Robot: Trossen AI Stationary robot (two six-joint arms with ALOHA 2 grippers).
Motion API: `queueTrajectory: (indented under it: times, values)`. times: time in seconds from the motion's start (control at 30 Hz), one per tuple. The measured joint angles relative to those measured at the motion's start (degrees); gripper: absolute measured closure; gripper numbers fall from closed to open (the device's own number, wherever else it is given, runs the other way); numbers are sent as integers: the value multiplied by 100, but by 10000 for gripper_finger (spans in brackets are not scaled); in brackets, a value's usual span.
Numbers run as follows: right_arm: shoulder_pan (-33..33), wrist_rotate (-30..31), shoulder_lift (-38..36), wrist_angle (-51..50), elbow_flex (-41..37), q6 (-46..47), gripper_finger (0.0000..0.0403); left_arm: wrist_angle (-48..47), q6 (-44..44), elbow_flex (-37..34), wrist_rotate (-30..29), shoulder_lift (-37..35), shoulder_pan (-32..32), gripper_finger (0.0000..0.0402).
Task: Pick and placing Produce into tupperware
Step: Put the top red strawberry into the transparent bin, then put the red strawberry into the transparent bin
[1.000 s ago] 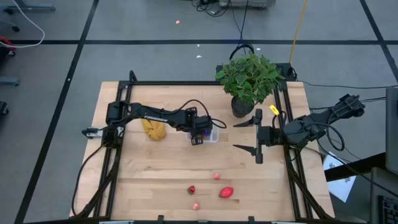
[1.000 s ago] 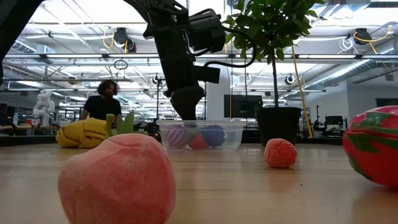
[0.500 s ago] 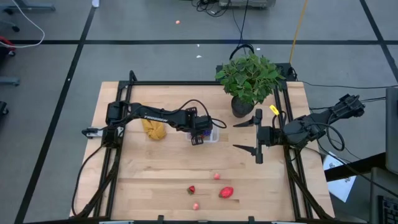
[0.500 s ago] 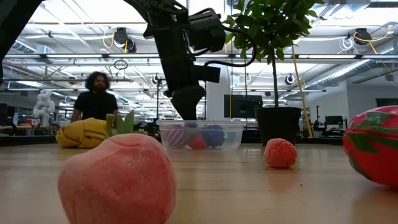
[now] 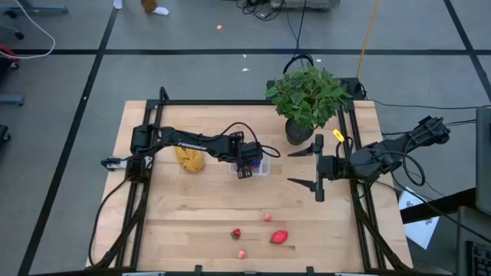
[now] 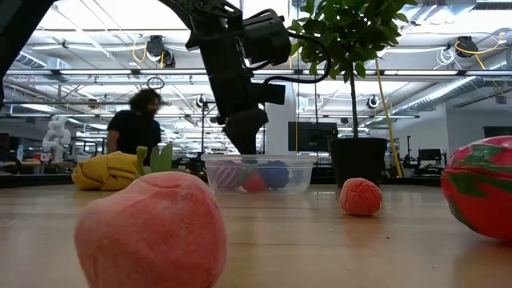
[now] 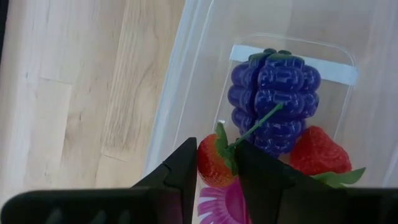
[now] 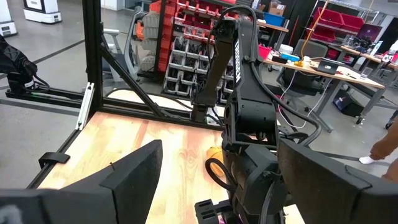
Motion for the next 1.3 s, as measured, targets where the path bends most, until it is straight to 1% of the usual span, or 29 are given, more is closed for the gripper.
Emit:
queueTrajectory:
  times: [0.77,0.87,1.0,1.13,1.3]
  values:
    - [0,1,0,1,0,43,94,-13,4,2,70,0,11,294]
    - [0,0,0,0,0,61,94,-13,4,2,76,-2,11,276]
    - [0,0,0,0,0,61,94,-9,56,2,193,-2,11,241]
    - [0,0,0,0,0,61,94,12,59,2,190,-2,11,209]
    - [0,0,0,0,0,63,94,84,104,4,121,-2,11,183]
